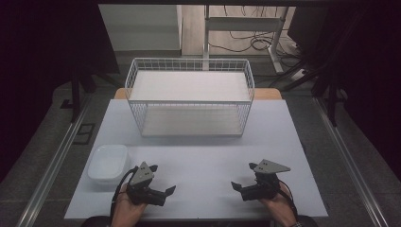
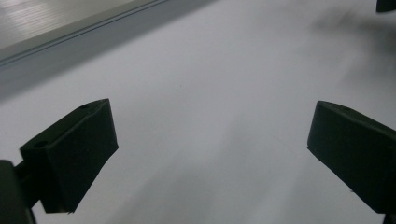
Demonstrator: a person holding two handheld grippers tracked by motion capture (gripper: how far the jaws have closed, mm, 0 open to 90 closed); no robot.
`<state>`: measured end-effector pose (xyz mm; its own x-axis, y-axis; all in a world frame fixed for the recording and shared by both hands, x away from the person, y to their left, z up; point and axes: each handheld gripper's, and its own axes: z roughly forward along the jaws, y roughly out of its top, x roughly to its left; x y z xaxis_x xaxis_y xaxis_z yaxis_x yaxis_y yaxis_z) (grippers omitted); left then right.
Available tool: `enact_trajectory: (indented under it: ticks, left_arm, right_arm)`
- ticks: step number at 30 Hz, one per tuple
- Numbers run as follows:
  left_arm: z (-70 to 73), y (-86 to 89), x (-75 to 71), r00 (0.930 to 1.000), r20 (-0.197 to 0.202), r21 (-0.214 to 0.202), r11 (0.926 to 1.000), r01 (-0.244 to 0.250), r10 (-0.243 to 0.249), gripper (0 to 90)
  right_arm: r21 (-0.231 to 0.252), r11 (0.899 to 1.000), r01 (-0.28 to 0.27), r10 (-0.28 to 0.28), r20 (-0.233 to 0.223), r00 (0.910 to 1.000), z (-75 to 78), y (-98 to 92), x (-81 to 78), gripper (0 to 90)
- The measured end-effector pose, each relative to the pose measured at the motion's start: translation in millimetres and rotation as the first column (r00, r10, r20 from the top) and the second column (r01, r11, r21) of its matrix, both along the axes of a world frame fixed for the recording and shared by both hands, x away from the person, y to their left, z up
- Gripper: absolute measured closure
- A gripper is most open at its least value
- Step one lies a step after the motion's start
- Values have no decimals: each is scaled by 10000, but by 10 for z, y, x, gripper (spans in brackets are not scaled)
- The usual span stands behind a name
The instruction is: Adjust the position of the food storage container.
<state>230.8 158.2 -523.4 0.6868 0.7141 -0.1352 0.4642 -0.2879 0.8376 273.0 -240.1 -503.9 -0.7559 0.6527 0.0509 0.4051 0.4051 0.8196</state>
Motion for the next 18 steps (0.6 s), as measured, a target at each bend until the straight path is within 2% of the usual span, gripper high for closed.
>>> enact_trajectory:
  ticks: [1,3,4,6,7,9,13,18]
  left_arm:
    - [-8,19,11,9999,-132,-49,10000,22,-23,21]
    - [-20,32,18,9998,-194,37,10000,-4,5,29]
    - [-31,52,26,9997,-215,246,9997,-79,84,29]
    - [-29,58,28,9997,-234,203,9998,-81,85,31]
    - [-23,62,31,9995,-305,70,10000,-12,14,35]
    - [-25,53,36,9993,-373,203,9998,32,-24,37]
    - [-30,30,49,9983,-571,283,9995,118,-101,40]
    - [-8,26,47,9990,-438,418,9990,128,-109,49]
  right_arm:
    - [11,9997,-226,226,69,9997,3,-13,1,3]
    - [-48,9997,-244,244,75,9997,3,-23,8,4]
    - [-20,9996,-294,295,76,9995,3,-43,23,4]
    - [33,9995,-319,319,20,9995,4,-52,35,5]
    - [319,9985,-439,441,-42,9990,7,-65,51,4]
    - [513,9973,-528,531,-37,9986,8,-65,61,3]
    - [214,9980,-592,595,-135,9981,-25,-30,69,3]
    - [-147,9979,-633,630,-176,9979,-56,16,74,3]
